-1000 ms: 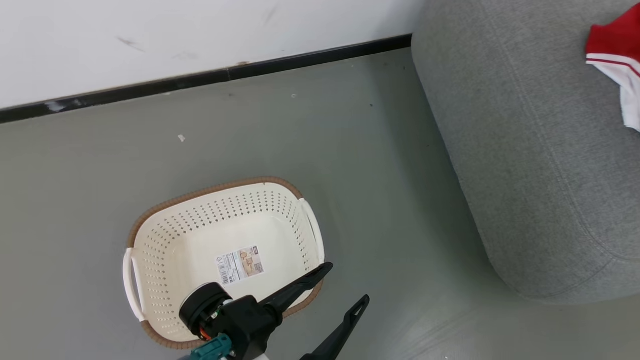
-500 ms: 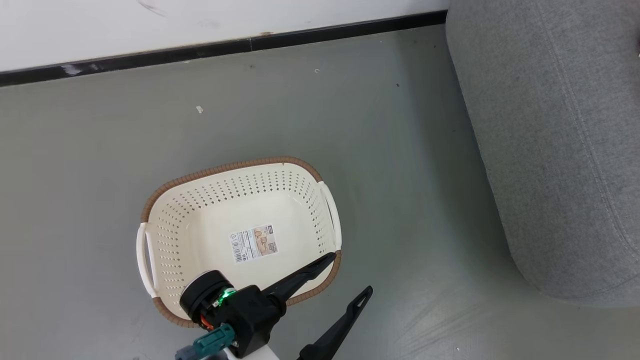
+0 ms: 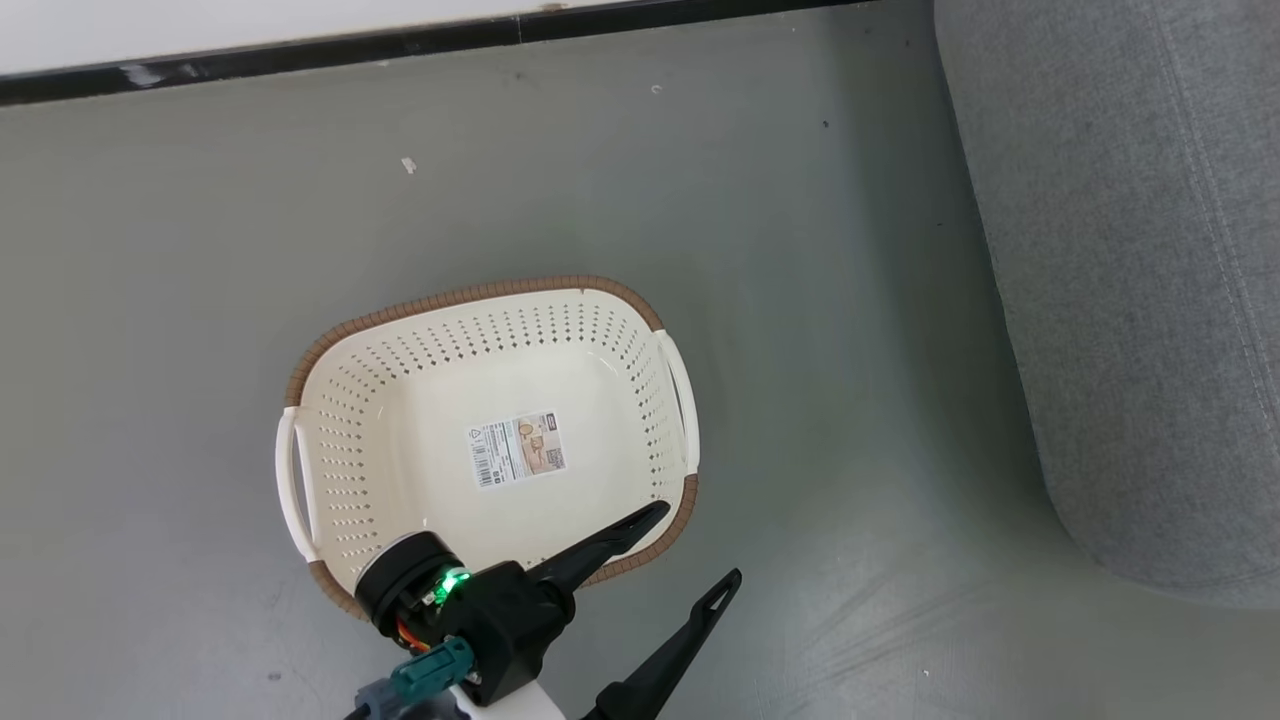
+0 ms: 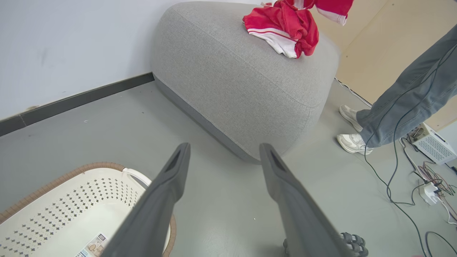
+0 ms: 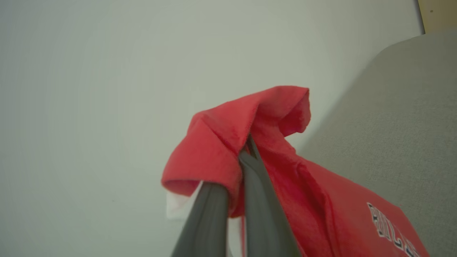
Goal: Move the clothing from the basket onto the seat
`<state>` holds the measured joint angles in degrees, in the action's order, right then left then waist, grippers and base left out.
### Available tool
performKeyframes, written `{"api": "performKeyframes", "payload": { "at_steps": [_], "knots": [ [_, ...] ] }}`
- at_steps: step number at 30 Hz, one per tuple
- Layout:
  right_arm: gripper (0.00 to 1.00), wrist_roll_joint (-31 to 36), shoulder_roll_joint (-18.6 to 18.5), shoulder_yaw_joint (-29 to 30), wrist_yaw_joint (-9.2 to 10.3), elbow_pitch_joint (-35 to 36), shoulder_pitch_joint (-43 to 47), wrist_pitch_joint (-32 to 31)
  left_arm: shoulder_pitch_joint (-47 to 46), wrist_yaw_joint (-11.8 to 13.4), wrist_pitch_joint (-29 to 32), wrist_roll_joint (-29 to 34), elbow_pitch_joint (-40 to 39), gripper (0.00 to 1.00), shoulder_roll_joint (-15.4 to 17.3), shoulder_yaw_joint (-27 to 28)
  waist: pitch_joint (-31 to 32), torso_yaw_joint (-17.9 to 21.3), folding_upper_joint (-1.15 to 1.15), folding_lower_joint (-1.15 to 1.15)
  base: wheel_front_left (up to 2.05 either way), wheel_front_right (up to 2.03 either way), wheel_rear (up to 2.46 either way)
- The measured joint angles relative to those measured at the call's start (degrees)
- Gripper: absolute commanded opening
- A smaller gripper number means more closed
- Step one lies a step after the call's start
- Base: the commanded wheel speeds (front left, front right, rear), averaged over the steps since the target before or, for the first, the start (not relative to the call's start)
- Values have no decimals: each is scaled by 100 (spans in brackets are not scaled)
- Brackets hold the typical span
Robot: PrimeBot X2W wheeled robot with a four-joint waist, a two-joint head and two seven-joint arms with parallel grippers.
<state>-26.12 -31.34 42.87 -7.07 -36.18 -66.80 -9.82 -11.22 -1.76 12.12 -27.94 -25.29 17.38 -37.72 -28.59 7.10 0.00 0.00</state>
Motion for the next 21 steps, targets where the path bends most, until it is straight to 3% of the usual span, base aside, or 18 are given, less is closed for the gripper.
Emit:
{"api": "performKeyframes", "payload": {
  "at_steps": [8,14,21],
  "knots": [
    [0,103,19,-104,0,10,307,157,-132,-23,99,33,-63,100,67,12,-233,49,0,0,0,0,0],
    [0,-3,282,-289,0,98,479,375,-132,-22,144,35,-79,100,90,58,-359,129,0,0,0,0,0],
    [0,-164,568,-71,0,-69,1055,689,-132,14,176,85,-92,100,109,145,-480,257,0,0,0,0,0]
  ]
}}
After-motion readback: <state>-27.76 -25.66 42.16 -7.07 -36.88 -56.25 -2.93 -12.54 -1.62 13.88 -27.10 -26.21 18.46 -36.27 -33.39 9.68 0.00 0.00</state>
